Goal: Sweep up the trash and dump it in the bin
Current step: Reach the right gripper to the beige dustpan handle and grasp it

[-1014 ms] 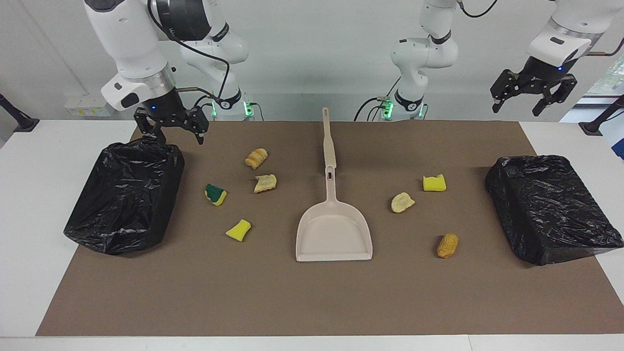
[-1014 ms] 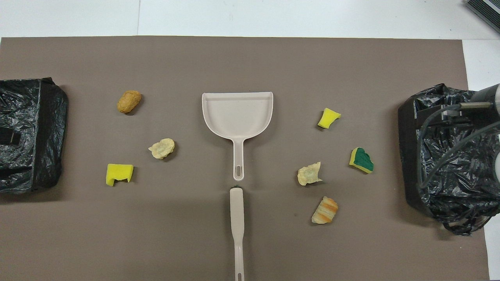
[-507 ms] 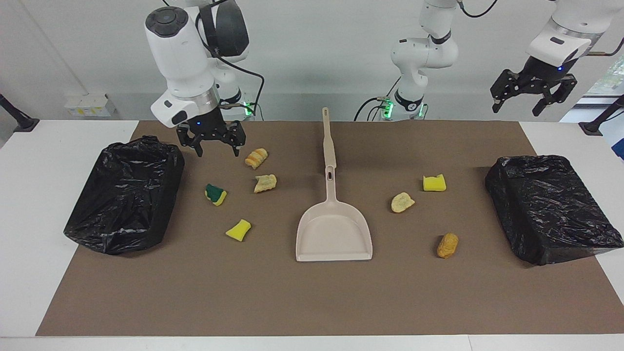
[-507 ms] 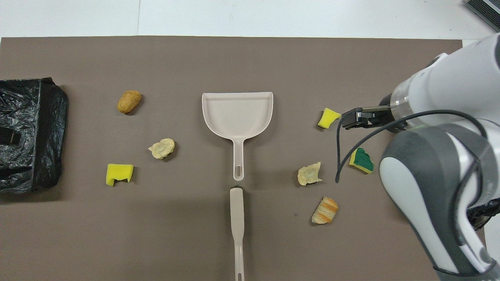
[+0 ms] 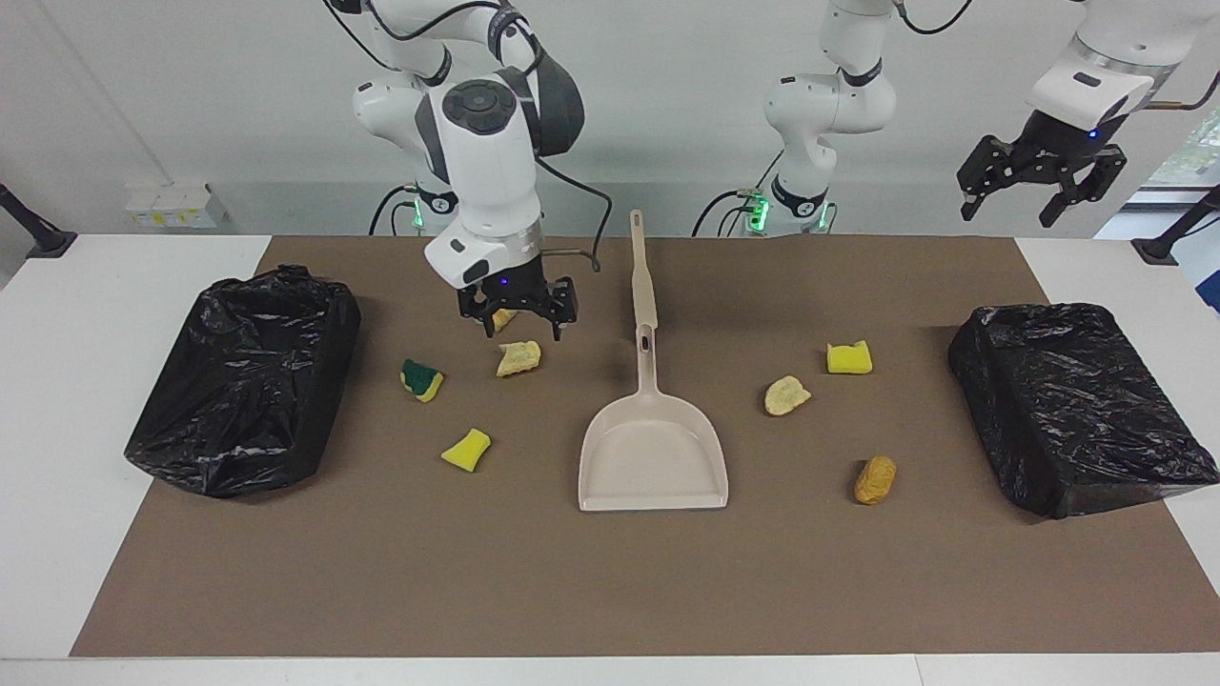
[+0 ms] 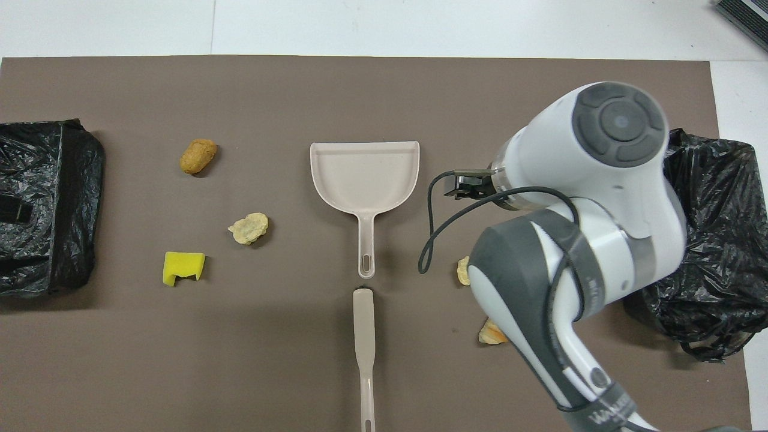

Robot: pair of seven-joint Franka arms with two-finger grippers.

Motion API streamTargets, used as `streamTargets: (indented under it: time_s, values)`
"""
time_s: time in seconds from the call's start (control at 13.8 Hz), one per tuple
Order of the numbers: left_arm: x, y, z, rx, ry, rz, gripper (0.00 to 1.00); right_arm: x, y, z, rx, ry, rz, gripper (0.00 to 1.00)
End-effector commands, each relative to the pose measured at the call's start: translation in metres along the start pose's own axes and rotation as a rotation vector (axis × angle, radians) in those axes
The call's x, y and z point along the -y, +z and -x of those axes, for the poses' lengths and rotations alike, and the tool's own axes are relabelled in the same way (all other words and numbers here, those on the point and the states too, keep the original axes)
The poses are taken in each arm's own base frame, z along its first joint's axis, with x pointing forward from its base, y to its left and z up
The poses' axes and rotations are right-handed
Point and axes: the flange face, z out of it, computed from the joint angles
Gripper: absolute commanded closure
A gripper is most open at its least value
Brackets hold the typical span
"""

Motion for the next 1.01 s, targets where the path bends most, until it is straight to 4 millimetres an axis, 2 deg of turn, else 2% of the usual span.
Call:
streamTargets:
  time_s: [0.0, 0.22, 0.36, 0.51, 0.65, 0.8, 0.94]
  values:
    - [-0.046, 0.0, 0.001, 0.011, 0.072, 0.005, 0.0, 0.034, 0.02, 0.006, -0.034, 0.065, 0.006, 0.0]
    - [-0.094, 0.007, 0.011, 0.026, 0.097, 0.021, 0.0, 0.071, 0.047, 0.017, -0.055, 0.115, -0.01, 0.0]
    - [-0.131, 0.027, 0.032, 0.06, 0.092, 0.048, 0.0, 0.097, 0.065, 0.03, -0.06, 0.129, -0.011, 0.0]
    - [-0.166, 0.054, 0.066, 0.1, 0.155, 0.032, 0.0, 0.129, 0.093, 0.049, -0.085, 0.138, 0.012, 0.0]
    - [-0.194, 0.078, 0.103, 0.095, 0.188, 0.031, 0.0, 0.145, 0.116, 0.058, -0.096, 0.164, 0.012, 0.0]
    - [-0.204, 0.096, 0.13, 0.115, 0.197, 0.043, 0.0, 0.145, 0.126, 0.057, -0.095, 0.163, 0.009, 0.0]
    - [-0.213, 0.111, 0.148, 0.14, 0.173, 0.036, 0.0, 0.143, 0.128, 0.058, -0.091, 0.15, 0.013, 0.0]
